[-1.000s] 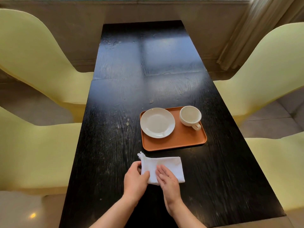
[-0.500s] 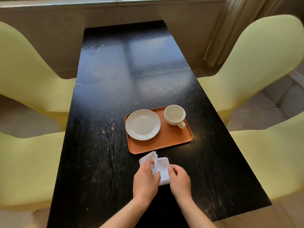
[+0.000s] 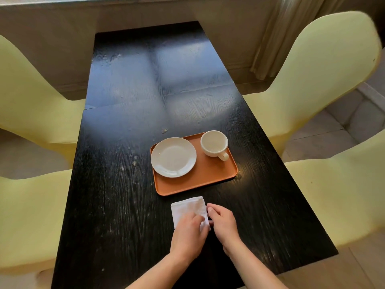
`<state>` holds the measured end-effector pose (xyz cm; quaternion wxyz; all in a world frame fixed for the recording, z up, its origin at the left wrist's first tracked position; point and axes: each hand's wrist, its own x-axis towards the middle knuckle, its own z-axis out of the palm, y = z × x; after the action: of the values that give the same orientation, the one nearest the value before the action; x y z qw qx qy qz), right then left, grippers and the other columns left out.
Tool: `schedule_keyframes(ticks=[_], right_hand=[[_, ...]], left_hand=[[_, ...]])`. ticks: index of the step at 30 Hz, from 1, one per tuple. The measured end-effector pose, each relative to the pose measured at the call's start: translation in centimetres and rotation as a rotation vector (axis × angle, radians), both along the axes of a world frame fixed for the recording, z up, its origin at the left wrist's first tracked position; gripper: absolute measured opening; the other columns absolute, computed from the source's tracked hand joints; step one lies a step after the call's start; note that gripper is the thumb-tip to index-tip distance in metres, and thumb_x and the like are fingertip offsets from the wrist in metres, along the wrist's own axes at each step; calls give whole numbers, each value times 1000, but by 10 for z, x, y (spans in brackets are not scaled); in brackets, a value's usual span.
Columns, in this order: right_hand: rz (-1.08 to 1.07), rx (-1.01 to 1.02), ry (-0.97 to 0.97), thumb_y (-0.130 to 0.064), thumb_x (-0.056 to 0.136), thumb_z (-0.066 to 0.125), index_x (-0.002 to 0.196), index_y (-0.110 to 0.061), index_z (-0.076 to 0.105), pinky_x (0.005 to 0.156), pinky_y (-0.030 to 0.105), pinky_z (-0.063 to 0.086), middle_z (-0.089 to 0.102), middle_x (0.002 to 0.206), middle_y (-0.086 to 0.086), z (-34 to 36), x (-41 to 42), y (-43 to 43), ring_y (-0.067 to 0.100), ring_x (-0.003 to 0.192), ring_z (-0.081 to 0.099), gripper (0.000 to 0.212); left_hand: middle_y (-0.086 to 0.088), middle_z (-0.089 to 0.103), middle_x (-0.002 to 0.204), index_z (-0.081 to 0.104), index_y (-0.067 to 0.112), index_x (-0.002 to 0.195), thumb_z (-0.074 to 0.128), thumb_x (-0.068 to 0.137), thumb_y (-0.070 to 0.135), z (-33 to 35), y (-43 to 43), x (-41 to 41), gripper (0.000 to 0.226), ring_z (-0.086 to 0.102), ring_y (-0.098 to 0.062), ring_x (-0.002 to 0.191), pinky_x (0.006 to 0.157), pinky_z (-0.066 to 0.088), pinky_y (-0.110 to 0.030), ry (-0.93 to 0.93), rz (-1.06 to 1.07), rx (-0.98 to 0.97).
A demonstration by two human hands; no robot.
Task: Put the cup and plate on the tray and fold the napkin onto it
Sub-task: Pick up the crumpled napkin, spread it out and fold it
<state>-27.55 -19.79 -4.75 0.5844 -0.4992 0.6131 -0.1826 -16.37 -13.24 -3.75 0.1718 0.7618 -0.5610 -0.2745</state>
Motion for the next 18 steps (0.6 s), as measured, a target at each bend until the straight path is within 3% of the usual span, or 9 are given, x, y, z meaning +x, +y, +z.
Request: schedule_keyframes(ticks=[2,4,6,9,12,18], right_hand=[[41,-74,100,-24,97,63,109,-33,77,84,27,56,76,98,-13,-2,-2,0,9,92,70,21],[168,-228,267,-29,94,68,127,-24,69,84,21,48,68,113,-12,-6,-5,3,6,98,62,34],[326,-356,413,-37,93,67,130,-28,64,83,23,49,63,116,-11,-9,-7,11,7,102,58,38],[401,-389,547,-44,94,64,133,-32,60,81,26,50,59,116,-11,-11,-9,17,9,108,54,41],[430,-408,622,-45,94,62,131,-31,60,77,27,48,56,113,-10,-12,-7,18,11,110,53,40],[453,-417,680,-44,97,57,128,-28,59,76,25,44,55,114,-8,-9,1,22,12,109,52,34]], left_hand=[[12,65,101,72,26,106,51,96,35,-2,5,10,25,51,-12,107,90,44,-30,-57,-101,-51],[10,65,105,72,27,101,54,93,32,-4,9,23,21,52,-15,116,92,43,-34,-157,-199,-134],[0,64,124,71,23,104,64,87,27,-10,10,35,20,53,-26,130,101,47,-43,-271,-287,-215],[-13,40,158,54,14,140,53,95,44,-17,12,47,54,31,-33,149,120,31,-54,-365,-407,-130],[-13,38,159,48,10,148,42,93,65,-25,16,52,77,32,-32,148,115,20,-51,-519,-511,-35],[-12,40,158,47,10,148,43,89,72,-33,17,47,86,17,-27,148,110,19,-51,-519,-477,31]])
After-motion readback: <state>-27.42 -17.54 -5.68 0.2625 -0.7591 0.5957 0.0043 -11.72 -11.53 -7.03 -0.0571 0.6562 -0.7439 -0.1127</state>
